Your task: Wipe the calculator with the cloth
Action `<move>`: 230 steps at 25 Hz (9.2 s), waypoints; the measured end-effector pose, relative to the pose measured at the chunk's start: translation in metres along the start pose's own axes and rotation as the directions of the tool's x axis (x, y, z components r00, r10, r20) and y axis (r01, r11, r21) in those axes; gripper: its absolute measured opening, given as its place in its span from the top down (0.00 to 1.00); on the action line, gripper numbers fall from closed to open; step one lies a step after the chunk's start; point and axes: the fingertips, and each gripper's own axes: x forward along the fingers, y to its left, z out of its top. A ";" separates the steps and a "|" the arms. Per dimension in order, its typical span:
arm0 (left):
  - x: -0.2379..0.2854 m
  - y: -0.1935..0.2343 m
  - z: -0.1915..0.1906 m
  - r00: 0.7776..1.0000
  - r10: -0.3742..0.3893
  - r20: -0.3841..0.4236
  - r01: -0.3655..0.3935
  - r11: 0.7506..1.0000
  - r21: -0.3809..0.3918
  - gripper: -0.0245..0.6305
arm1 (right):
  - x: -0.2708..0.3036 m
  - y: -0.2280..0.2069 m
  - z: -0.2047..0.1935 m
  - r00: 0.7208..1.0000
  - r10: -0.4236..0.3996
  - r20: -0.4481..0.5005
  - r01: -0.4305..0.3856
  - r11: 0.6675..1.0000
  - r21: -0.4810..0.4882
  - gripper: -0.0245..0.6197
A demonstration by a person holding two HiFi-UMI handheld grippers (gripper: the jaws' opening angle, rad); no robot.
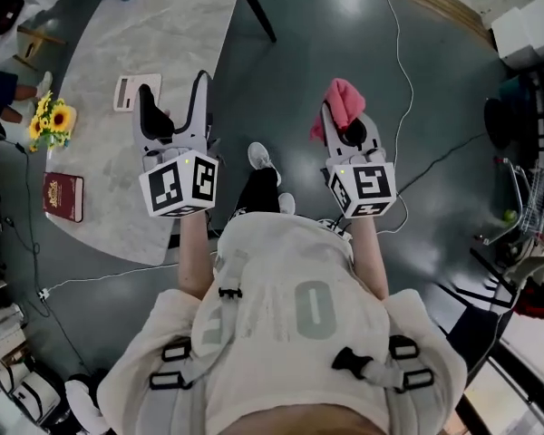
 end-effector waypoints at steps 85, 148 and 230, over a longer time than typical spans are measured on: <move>-0.053 0.318 -0.190 0.159 0.883 -0.442 -0.987 0.159 -0.036 0.12 | 0.398 0.308 0.077 0.051 0.984 -0.171 -0.990 0.028 -0.137 0.87; -0.057 0.310 -0.316 0.095 0.675 -0.731 -0.988 0.154 0.014 0.12 | 0.469 0.434 -0.063 0.372 0.669 -0.644 -0.242 -0.599 -0.763 0.87; -0.068 0.304 -0.311 0.101 0.686 -0.720 -0.988 0.156 0.010 0.12 | 0.388 0.316 -0.193 0.332 0.351 -0.876 -0.266 -0.856 -0.444 0.88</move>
